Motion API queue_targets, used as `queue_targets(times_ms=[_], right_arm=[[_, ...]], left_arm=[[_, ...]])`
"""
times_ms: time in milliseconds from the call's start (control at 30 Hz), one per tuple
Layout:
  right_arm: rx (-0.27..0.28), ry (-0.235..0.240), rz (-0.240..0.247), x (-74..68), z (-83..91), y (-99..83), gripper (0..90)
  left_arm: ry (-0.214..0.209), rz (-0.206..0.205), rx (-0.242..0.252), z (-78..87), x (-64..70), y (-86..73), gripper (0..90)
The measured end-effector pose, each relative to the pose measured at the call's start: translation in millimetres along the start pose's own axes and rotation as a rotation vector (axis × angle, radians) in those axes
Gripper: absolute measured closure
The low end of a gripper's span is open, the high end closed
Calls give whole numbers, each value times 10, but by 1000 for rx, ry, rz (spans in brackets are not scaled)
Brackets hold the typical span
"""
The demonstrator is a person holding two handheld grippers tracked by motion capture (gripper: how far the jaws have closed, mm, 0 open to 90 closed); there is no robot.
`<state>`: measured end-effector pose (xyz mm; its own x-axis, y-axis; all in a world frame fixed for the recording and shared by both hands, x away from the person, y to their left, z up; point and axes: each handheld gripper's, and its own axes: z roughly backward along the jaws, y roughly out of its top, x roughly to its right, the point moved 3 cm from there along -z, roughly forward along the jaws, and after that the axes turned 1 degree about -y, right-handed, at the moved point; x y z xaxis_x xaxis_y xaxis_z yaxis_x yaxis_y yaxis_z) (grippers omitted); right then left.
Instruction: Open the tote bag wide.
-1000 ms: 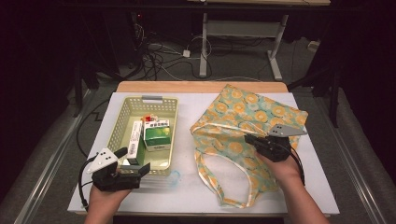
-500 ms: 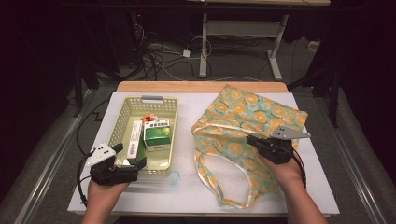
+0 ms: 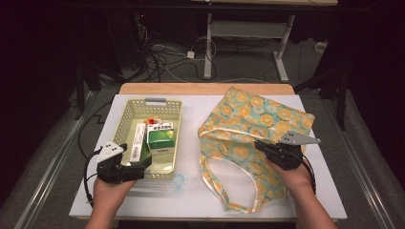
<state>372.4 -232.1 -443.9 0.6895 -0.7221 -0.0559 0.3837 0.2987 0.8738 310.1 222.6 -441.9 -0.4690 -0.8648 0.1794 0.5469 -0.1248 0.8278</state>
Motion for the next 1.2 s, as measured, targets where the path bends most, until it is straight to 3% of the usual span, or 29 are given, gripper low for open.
queue_targets(times_ms=[300, 467, 600, 800, 1067, 1200], right_arm=[[-6, 1, 3, 14, -14, -6, 900], [-8, 3, 4, -7, -10, -8, 900], [-17, 4, 4, -16, -31, -21, 900], [-30, 1, 7, -26, -61, -43, 900], [-36, -3, 6, -39, -42, -63, 900], [-34, -4, 3, -24, -24, -73, 900]], left_arm=[[41, 10, -44, -137, -62, 77, 12], [64, 15, -71, -171, -135, 43, 49], [57, 17, -109, -181, -183, 12, 118], [79, 20, -138, -196, -252, -26, 143], [139, -1, -192, -241, -249, -39, 172], [130, 8, -210, -239, -255, -37, 252]])
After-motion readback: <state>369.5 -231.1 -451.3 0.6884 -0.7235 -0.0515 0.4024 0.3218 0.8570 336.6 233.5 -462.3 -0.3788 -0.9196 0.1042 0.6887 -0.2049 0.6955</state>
